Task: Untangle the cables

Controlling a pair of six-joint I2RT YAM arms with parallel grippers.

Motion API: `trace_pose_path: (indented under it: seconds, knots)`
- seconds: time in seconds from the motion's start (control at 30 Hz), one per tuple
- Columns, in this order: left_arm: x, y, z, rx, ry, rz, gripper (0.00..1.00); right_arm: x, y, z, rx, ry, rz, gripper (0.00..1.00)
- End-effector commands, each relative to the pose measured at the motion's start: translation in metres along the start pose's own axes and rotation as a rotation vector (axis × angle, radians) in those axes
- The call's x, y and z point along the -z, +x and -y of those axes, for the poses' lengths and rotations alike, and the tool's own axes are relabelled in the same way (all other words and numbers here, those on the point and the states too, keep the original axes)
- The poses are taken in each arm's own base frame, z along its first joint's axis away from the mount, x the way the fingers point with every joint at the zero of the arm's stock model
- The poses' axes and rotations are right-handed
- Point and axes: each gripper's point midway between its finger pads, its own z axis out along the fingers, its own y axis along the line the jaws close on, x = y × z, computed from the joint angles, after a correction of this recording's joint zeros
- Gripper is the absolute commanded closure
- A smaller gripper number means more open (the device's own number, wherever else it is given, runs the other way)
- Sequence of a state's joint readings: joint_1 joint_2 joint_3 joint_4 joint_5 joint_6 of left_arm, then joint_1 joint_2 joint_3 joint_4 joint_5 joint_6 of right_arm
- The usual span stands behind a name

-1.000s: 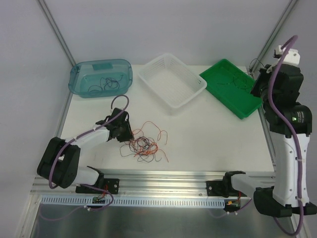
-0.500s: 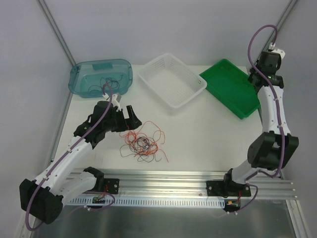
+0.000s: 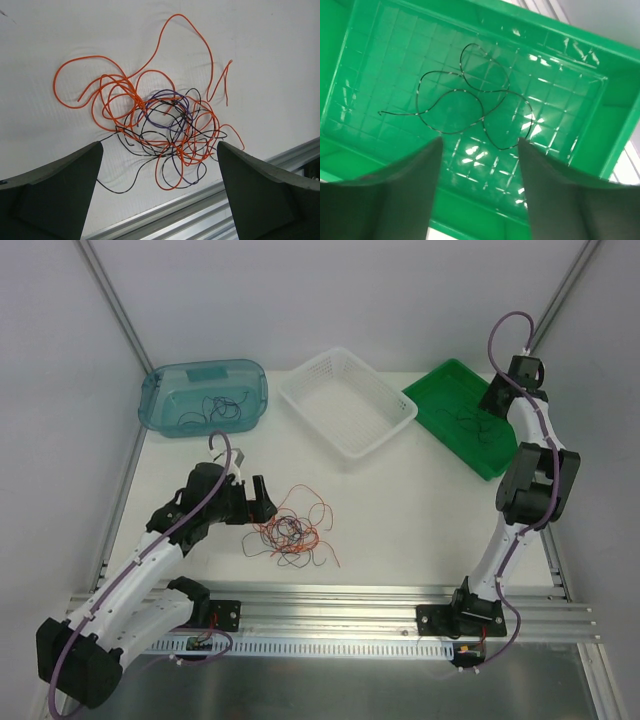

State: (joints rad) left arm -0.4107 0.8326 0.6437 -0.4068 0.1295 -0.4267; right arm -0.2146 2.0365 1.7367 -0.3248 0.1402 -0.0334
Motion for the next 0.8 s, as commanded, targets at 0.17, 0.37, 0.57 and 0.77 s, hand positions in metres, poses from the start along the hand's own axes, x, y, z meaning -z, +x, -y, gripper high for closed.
trace_pose_path:
  seconds: [0.17,0.37,0.57,0.77]
  knots:
    - [-0.011,0.012,-0.003,0.077,-0.018,-0.063,0.01,0.099,-0.028,-0.041,0.059,-0.136,0.11,0.16]
    - [-0.027,0.032,-0.005,0.204,-0.056,-0.166,0.01,0.18,0.057,-0.127,0.245,-0.464,-0.028,0.08]
    - [-0.04,0.05,-0.015,0.227,-0.127,-0.193,0.02,0.256,0.171,-0.192,0.384,-0.722,-0.182,0.08]
    - [-0.053,0.058,-0.01,0.288,-0.128,-0.17,0.06,0.291,0.265,-0.238,0.431,-0.826,-0.339,0.1]
